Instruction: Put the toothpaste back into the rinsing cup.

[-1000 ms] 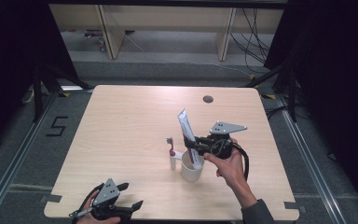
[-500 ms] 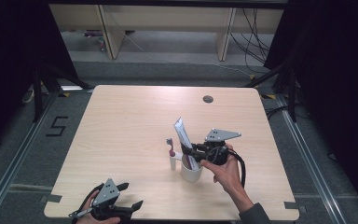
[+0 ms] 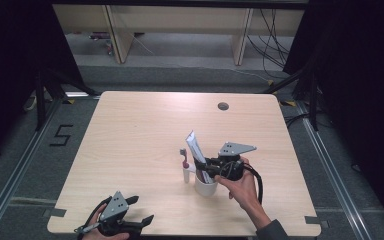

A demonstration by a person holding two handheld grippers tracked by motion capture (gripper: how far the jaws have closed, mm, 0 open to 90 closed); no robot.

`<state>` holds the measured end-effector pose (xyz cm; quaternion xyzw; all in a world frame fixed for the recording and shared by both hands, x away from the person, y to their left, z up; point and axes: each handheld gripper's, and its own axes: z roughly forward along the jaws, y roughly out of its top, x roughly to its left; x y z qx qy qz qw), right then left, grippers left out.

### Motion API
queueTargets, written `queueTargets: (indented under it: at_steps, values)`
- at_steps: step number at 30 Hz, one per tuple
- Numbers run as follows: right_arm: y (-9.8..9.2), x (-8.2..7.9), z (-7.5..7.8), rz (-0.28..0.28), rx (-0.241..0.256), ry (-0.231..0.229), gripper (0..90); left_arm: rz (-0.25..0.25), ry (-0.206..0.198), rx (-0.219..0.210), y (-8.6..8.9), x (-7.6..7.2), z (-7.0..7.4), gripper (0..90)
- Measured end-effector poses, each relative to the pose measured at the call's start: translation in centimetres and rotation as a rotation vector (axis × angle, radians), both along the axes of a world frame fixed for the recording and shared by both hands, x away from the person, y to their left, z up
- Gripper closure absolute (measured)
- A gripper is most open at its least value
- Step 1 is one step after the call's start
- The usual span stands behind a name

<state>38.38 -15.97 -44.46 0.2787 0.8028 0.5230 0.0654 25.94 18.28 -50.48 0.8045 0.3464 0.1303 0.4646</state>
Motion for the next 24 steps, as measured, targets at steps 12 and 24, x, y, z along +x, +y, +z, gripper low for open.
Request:
queueTargets:
  at_steps: [12,24]
  values:
    - [-0.1,-0.8,0.0,-0.001,-0.050,-0.009,75.8,-0.003,0.000,-0.006,0.0,-0.1,0.0,18.3]
    - [-0.5,-1.3,-0.3,0.020,-0.090,-0.002,75.7,-0.003,-0.003,0.012,0.1,0.0,0.0,18.4]
